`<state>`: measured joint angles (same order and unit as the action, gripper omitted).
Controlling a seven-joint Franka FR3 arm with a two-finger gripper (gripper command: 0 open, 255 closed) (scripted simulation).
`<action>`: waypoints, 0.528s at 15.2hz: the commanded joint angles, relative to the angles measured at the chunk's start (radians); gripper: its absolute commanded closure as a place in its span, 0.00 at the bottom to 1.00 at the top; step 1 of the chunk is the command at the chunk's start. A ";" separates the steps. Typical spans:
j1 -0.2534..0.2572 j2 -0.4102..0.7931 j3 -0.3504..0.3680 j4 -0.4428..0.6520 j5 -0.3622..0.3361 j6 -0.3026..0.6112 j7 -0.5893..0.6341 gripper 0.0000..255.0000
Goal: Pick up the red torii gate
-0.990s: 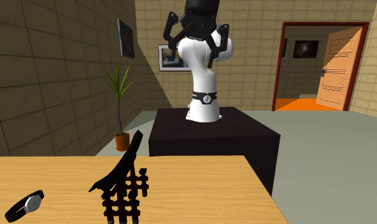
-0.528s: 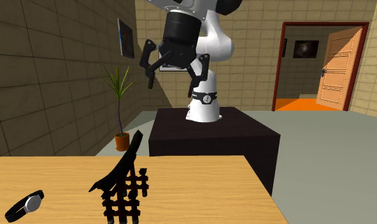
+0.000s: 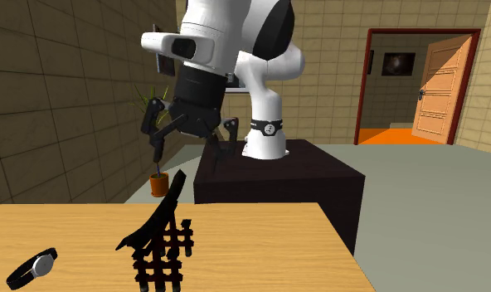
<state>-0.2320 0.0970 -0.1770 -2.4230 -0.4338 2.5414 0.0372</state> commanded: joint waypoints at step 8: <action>-0.023 0.213 -0.029 0.106 -0.038 0.127 0.022 0.00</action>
<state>-0.2554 0.2976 -0.2045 -2.3180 -0.4683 2.6572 0.0546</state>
